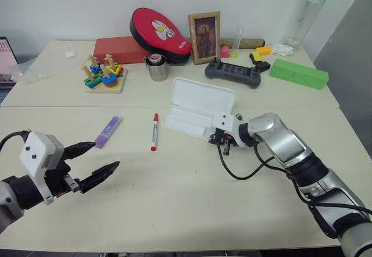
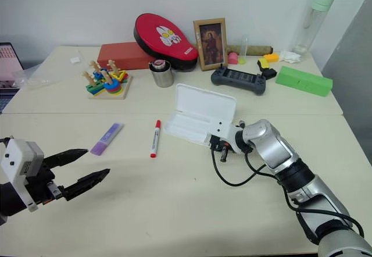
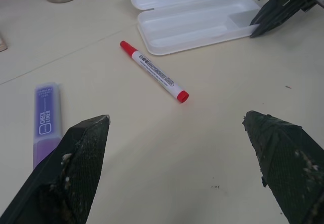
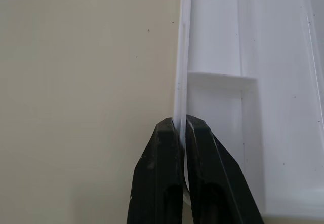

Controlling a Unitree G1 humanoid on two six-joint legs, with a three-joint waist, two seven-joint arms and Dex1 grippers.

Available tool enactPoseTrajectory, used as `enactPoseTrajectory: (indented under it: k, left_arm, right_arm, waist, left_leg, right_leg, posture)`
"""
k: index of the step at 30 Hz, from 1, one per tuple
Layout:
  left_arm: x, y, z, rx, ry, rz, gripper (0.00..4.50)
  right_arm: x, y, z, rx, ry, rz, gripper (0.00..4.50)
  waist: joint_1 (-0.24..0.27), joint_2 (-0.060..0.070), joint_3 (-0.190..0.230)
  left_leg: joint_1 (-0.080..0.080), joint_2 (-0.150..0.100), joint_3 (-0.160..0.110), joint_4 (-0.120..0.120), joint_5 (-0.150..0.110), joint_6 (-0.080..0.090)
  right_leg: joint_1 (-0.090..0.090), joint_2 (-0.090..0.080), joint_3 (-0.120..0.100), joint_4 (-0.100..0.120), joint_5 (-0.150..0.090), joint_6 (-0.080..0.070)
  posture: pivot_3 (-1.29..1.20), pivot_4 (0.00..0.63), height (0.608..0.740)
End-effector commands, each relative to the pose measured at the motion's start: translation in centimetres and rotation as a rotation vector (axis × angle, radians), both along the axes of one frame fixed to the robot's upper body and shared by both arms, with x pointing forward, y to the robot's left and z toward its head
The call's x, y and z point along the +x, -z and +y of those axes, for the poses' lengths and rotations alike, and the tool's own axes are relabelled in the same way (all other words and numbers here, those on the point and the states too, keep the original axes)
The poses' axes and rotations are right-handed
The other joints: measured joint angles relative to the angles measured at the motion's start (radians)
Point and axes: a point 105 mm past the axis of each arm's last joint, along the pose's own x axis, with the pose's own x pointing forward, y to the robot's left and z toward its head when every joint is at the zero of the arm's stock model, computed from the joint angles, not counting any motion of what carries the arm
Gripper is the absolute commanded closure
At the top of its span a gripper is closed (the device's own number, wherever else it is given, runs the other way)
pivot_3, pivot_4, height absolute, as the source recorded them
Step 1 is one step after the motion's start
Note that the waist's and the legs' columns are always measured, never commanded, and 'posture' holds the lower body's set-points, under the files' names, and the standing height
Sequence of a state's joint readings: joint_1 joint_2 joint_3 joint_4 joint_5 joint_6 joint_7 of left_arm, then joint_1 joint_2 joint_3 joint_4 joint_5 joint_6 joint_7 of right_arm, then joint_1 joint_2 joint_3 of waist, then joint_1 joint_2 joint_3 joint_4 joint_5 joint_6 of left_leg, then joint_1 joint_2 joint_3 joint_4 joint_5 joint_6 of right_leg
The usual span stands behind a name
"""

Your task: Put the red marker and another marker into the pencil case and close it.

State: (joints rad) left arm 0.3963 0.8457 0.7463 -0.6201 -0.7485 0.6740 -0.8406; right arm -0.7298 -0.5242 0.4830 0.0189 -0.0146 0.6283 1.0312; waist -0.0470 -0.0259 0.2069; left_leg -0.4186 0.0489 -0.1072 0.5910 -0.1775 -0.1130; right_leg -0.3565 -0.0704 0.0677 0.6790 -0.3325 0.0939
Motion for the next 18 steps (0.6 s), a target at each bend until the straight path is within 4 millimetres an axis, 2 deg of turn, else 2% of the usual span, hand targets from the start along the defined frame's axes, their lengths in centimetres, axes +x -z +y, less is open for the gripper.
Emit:
enactPoseTrajectory:
  k: [1, 7, 18]
  left_arm:
    - [-0.1, -0.3, -0.5, -0.006, 0.020, -0.015, 0.00]
    - [0.0, -0.1, -0.4, -0.003, 0.024, -0.006, 0.00]
    - [0.3, -0.2, -0.4, 0.006, 0.041, 0.004, 0.00]
  right_arm:
    - [-2.5, -1.4, -0.6, 0.013, -0.125, -0.025, 4.44]
    - [-5.7, -2.0, -1.3, 0.026, -0.207, 0.017, 4.44]
    - [-8.0, -2.2, -1.6, 0.053, -0.242, 0.049, 4.44]
  waist:
    - [0.003, 0.000, 0.000]
    - [-0.001, 0.000, 0.000]
    - [-0.002, 0.000, 0.000]
  left_leg:
    - [0.000, 0.000, 0.000, 0.000, 0.000, 0.000]
    - [-0.001, 0.000, 0.000, 0.000, 0.000, 0.000]
    - [-0.001, 0.000, 0.000, 0.000, 0.000, 0.000]
  right_leg:
    - [0.000, 0.000, 0.000, 0.000, 0.000, 0.000]
    - [-0.001, 0.000, 0.000, 0.000, 0.000, 0.000]
    - [-0.001, 0.000, 0.000, 0.000, 0.000, 0.000]
  posture:
    - [0.00, 0.150, 0.740]
    - [0.00, 0.150, 0.740]
    - [0.00, 0.150, 0.740]
